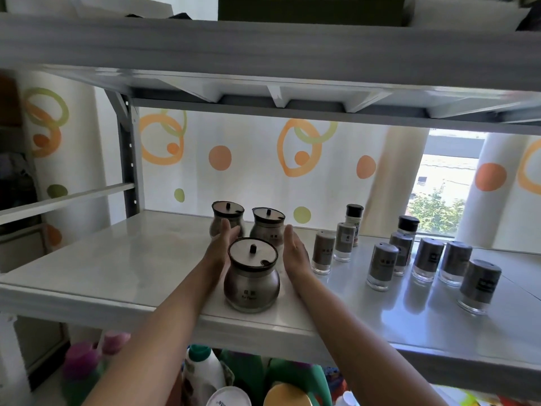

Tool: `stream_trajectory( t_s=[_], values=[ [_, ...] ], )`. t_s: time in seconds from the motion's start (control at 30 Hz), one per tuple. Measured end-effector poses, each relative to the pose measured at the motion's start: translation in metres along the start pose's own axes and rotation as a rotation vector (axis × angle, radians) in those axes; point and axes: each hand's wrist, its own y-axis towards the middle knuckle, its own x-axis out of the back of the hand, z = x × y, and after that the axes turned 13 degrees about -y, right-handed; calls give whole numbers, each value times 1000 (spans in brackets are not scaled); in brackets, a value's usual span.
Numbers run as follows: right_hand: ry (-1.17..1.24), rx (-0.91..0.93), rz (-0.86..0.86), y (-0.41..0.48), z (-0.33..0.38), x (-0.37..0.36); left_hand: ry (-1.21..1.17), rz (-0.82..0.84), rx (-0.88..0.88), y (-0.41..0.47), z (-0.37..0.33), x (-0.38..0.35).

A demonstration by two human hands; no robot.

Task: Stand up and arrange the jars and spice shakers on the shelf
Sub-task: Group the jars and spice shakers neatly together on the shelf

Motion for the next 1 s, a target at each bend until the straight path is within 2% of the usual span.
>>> stream_trajectory(
  t_s=[0.07, 0.23, 0.37, 0.57, 0.83, 1.0],
  values=[
    [-3, -28, -2, 7, -3, -1, -36, 25, 12, 23, 13, 8],
    [-35, -83, 13, 22, -5, -5, 45, -73, -3, 30, 4, -3],
    [-69, -100, 26, 25, -6, -11, 196, -9, -3, 36, 7, -2],
    [-39, -103, -2, 24, -6, -6, 236, -5, -69, 38, 13, 1],
    [40, -111, -18, 19, -5, -3, 80, -59, -70, 25, 8, 0],
    [111, -111, 24, 7, -1, 7, 126, -156, -106, 5, 3, -5]
  ],
)
